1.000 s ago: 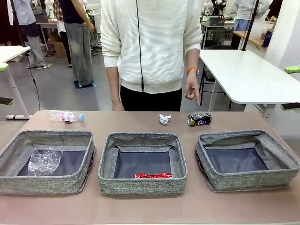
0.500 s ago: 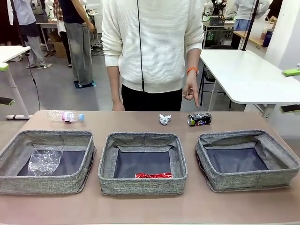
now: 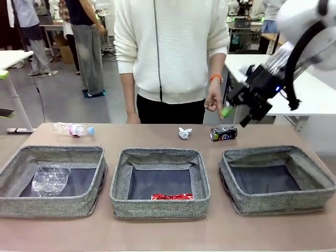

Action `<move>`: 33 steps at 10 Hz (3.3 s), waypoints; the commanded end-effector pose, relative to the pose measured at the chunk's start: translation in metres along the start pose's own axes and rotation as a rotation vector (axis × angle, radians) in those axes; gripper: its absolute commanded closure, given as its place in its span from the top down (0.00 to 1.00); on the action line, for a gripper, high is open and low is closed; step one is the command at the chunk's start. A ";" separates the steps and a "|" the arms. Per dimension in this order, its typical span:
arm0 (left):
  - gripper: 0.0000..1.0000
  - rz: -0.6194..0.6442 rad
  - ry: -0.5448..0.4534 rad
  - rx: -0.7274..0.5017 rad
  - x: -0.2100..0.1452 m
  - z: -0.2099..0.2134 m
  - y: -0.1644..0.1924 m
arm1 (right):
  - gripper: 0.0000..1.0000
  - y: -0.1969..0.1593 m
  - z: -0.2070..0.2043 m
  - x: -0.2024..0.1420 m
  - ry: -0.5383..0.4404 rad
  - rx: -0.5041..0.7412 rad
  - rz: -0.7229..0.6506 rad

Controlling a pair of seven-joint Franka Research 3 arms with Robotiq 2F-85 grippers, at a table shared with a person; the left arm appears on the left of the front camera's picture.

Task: Sort the waste into the appropriate baskets.
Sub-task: Pick up the waste item pointed out by the person.

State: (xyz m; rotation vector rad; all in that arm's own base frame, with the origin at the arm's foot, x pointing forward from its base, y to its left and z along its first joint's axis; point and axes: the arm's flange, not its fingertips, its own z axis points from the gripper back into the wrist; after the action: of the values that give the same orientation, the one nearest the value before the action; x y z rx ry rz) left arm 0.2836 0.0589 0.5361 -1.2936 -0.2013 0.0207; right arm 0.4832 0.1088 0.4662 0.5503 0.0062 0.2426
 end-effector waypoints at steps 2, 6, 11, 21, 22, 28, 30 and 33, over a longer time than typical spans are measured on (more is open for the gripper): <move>1.00 -0.017 0.003 -0.011 -0.003 0.001 0.000 | 1.00 -0.038 -0.009 0.014 -0.033 -0.711 0.514; 1.00 -0.017 0.003 -0.011 -0.003 0.001 0.000 | 1.00 -0.045 -0.005 0.025 0.068 -0.424 0.255; 1.00 -0.017 0.003 -0.011 -0.003 0.001 0.000 | 1.00 -0.107 -0.011 0.095 0.180 0.033 1.183; 1.00 -0.017 0.003 -0.011 -0.003 0.001 0.000 | 1.00 -0.169 -0.067 0.170 0.026 -0.005 1.165; 1.00 -0.017 0.003 -0.011 -0.003 0.001 0.000 | 1.00 -0.171 -0.078 0.170 0.018 -0.025 1.203; 1.00 -0.017 0.003 -0.011 -0.003 0.001 0.000 | 1.00 -0.185 -0.105 0.168 0.047 0.020 1.237; 1.00 -0.017 0.003 -0.011 -0.003 0.001 0.000 | 0.94 -0.183 -0.106 0.168 0.049 0.031 1.233; 1.00 -0.017 0.003 -0.011 -0.003 0.001 0.000 | 0.00 -0.182 -0.103 0.168 0.036 0.057 1.226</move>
State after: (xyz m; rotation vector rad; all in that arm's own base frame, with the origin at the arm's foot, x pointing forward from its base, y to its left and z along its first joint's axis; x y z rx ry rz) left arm 0.2829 0.0592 0.5364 -1.2942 -0.2023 0.0199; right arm 0.6770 0.0530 0.2889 0.5314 -0.2831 1.4332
